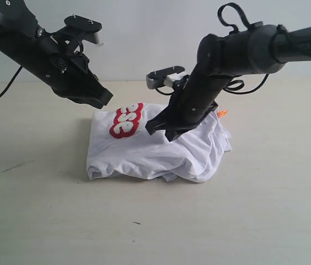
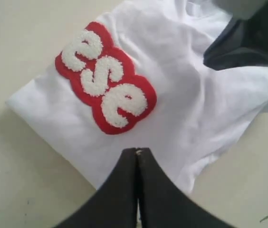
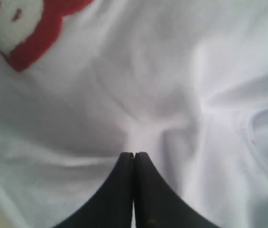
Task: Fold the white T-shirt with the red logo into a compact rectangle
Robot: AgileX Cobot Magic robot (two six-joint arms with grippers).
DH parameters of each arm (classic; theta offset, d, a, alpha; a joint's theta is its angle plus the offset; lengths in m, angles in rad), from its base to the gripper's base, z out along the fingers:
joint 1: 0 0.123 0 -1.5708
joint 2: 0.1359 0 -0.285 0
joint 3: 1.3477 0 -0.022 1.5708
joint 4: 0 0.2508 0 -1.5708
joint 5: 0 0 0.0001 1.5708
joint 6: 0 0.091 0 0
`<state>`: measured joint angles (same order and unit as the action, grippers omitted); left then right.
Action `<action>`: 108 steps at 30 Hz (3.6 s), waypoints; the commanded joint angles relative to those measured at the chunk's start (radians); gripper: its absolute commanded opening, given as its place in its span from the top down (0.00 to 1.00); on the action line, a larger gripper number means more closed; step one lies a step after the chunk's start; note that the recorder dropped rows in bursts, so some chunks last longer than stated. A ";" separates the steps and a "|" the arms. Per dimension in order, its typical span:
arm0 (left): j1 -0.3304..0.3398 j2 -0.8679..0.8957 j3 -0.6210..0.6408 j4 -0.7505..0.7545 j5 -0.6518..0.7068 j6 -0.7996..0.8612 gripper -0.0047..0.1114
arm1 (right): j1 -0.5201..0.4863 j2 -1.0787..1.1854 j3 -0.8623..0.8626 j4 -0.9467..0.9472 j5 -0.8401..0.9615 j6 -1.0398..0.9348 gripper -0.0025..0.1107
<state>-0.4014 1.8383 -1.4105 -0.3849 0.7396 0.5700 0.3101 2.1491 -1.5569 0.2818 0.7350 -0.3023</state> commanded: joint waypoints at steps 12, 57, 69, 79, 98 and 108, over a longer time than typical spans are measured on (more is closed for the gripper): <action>0.053 -0.342 0.183 -0.026 -0.100 -0.010 0.96 | 0.001 -0.528 0.259 -0.037 -0.154 0.052 0.98; 0.053 -1.838 0.468 0.009 -0.713 -0.181 0.96 | 0.001 -2.149 0.523 -0.555 -0.426 0.514 0.98; 0.053 -1.838 0.428 0.007 -0.648 -0.183 0.96 | 0.003 -2.149 0.502 -0.555 -0.389 0.514 0.98; 0.053 -1.838 0.428 0.007 -0.648 -0.183 0.96 | 0.003 -2.149 0.502 -0.555 -0.389 0.514 0.98; 0.161 -1.838 0.430 0.498 -0.652 -0.351 0.96 | 0.003 -2.149 0.502 -0.555 -0.389 0.514 0.98; 0.267 -1.838 0.529 0.627 -0.816 -0.739 0.96 | 0.003 -2.149 0.502 -0.555 -0.389 0.514 0.98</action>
<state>-0.1508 -0.0010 -0.9278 0.3226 -0.0220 -0.1868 0.3101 -0.0017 -1.0513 -0.2643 0.3425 0.2117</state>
